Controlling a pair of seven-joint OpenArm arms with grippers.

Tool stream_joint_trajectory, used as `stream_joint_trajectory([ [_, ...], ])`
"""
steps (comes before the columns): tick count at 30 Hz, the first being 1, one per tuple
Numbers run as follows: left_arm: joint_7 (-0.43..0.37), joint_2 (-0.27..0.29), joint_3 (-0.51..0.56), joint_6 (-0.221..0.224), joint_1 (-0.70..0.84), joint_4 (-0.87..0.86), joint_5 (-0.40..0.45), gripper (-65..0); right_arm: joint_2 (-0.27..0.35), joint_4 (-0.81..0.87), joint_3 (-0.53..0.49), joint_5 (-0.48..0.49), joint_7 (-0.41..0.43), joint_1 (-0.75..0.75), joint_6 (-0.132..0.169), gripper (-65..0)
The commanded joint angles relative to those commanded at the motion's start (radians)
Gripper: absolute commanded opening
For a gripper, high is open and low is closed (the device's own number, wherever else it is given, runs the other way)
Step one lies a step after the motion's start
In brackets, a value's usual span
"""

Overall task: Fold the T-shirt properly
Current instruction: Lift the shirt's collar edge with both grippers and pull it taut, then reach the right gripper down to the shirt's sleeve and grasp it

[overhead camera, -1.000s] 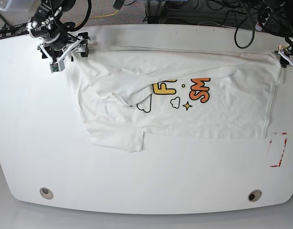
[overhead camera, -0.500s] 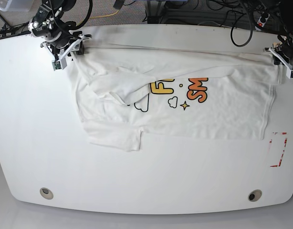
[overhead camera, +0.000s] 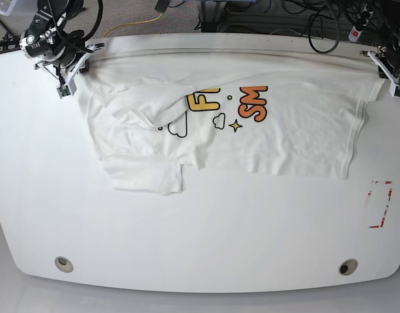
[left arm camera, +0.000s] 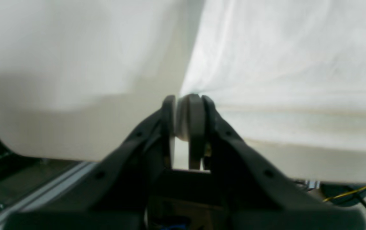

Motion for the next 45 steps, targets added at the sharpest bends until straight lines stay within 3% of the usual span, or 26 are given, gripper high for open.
stream_joint_trajectory([
  [2,0.000,0.005,-0.002,0.000,0.026,0.015,0.000,-60.6,0.015,0.000,0.000,0.000,0.000,-0.006,0.000,-64.4],
  [4,0.000,0.006,-0.011,0.000,0.038,0.018,-0.002,-60.1,0.018,0.002,0.000,0.000,0.000,-0.009,0.000,-58.0],
  [7,0.000,0.006,-0.026,0.000,0.043,0.015,-0.002,-59.0,0.017,0.028,0.000,0.000,-0.002,-0.014,0.000,-40.3],
  [9,0.000,0.009,-0.029,0.000,0.048,0.018,-0.002,-53.6,0.014,0.068,0.000,0.002,-0.003,-0.043,0.000,-25.4],
  [13,0.017,0.028,-0.052,0.000,0.055,0.052,-0.002,-46.0,0.011,0.117,0.000,0.012,-0.003,-0.057,0.000,-13.2],
  [16,0.075,0.028,-0.069,0.000,0.064,0.095,-0.002,-42.5,0.018,0.117,0.002,0.100,-0.003,-0.057,0.000,-14.3],
  [21,0.081,0.031,-0.071,0.000,0.066,0.150,-0.003,-41.5,0.021,0.115,-0.054,0.249,-0.003,-0.026,0.000,-14.3],
  [29,0.081,0.052,-0.071,0.000,0.057,0.167,-0.003,-41.5,0.014,0.104,-0.267,0.252,0.000,0.097,0.000,-16.3],
  [34,0.081,0.055,-0.071,0.000,0.041,0.176,-0.003,-41.5,0.012,0.086,-0.402,0.124,0.029,0.163,0.000,-24.4],
  [38,0.081,0.055,-0.071,0.000,0.040,0.178,-0.003,-41.5,0.012,0.087,-0.516,0.037,0.058,0.180,0.000,-24.3],
  [45,0.080,0.051,-0.071,0.000,0.040,0.175,-0.003,-41.5,0.011,0.057,-0.624,-0.084,0.091,0.213,0.000,-24.7],
])
